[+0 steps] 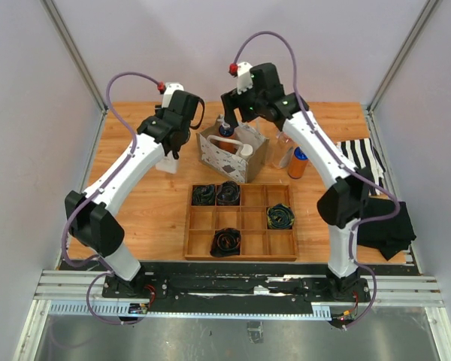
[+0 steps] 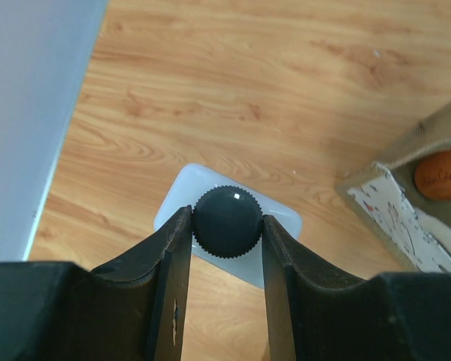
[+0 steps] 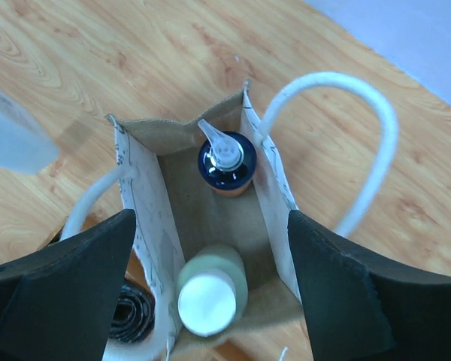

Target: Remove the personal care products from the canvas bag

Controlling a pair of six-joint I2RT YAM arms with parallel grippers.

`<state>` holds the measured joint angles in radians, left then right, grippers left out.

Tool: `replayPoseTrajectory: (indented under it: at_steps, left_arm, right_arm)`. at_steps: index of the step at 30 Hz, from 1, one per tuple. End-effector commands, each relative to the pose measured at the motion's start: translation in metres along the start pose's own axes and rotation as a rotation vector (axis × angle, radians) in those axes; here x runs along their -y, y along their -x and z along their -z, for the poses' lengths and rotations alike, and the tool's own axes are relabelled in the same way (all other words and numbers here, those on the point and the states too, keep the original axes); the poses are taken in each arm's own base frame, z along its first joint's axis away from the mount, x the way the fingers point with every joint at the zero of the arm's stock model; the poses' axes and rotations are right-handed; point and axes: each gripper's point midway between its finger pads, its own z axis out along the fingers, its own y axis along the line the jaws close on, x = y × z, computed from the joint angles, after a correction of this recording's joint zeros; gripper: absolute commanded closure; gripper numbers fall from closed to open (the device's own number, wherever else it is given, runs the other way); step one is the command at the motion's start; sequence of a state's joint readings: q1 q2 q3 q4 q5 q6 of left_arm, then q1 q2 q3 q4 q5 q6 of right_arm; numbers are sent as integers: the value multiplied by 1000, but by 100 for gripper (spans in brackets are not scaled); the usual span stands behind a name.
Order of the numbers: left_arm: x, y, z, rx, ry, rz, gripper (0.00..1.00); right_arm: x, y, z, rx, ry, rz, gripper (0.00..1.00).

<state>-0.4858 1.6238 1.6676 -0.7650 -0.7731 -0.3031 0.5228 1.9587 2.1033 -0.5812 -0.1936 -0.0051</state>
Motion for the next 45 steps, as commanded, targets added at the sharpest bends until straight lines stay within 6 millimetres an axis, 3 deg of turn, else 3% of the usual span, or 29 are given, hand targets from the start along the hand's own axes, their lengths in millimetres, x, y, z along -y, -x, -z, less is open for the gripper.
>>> replayPoseTrajectory:
  at_steps: [1,10,18,23,26,27,29,31,33,36,40,45]
  left_arm:
    - [-3,47,19,162,-67,232,100]
    - [-6,24,19,166,-98,250,100]
    - [-3,-2,16,172,-141,297,99]
    - [9,-23,6,140,-171,293,99]
    - [15,-32,1,118,-181,289,95]
    - [17,-34,0,114,-187,289,94]
    - [18,-37,0,110,-194,290,89]
    - [19,-38,0,109,-201,288,81]
    - [18,-38,1,108,-201,286,71]
    - [15,-36,4,114,-201,286,47]
    - [11,-22,10,135,-202,260,25]
    - [8,-10,14,136,-188,254,13]
  right_arm:
    - [-1,-43,-39,-161,-24,-23,17]
    - [-5,-85,-93,-233,-8,-68,23]
    - [-7,-88,-128,-191,-9,-100,24]
    - [-14,-94,-148,-203,-12,-97,24]
    - [-15,-103,-156,-220,-30,-83,32]
    - [-15,-105,-157,-224,-35,-80,39]
    - [-12,-106,-157,-227,-48,-73,64]
    - [-9,-99,-149,-216,-64,-65,88]
    - [-8,-83,-136,-180,-73,-61,99]
    - [-9,-41,-106,-83,-84,-46,99]
    - [-3,20,-48,53,-127,-16,99]
    - [25,76,37,194,-213,-14,99]
